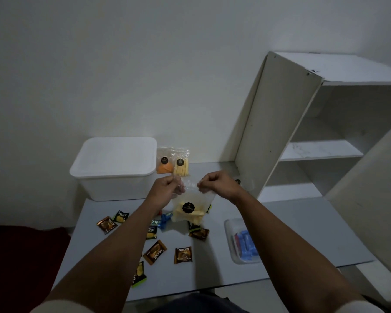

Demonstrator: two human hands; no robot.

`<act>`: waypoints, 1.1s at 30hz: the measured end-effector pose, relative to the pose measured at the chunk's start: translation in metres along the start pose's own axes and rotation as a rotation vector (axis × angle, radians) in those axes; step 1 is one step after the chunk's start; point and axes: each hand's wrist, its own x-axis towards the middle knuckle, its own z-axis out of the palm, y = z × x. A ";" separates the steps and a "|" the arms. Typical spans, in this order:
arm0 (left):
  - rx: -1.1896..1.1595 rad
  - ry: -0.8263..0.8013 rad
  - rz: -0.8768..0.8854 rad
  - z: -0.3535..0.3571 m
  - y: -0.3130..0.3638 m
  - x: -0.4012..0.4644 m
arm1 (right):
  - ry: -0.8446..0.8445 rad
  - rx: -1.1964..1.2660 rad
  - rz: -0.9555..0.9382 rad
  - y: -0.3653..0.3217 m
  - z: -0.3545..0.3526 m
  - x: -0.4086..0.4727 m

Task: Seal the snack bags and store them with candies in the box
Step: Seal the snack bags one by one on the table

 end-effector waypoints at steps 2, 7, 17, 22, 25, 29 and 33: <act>0.028 -0.018 0.003 0.000 -0.001 -0.003 | -0.038 -0.067 -0.015 -0.002 0.001 -0.002; 0.006 -0.020 -0.006 0.003 0.000 -0.010 | -0.064 -0.152 -0.037 -0.002 0.004 -0.006; 0.097 -0.096 0.080 0.003 0.001 -0.014 | -0.081 -0.177 -0.043 -0.005 0.011 -0.009; 0.091 -0.072 0.069 0.008 0.002 -0.014 | -0.109 -0.279 -0.068 -0.009 0.016 -0.007; 0.104 -0.079 0.065 0.006 0.001 -0.014 | -0.119 -0.297 -0.052 -0.009 0.016 -0.005; 0.214 -0.086 0.132 0.002 -0.006 -0.012 | -0.119 -0.260 -0.043 -0.007 0.016 -0.002; 0.218 -0.086 0.131 0.003 -0.005 -0.011 | -0.111 -0.284 -0.067 -0.005 0.019 -0.003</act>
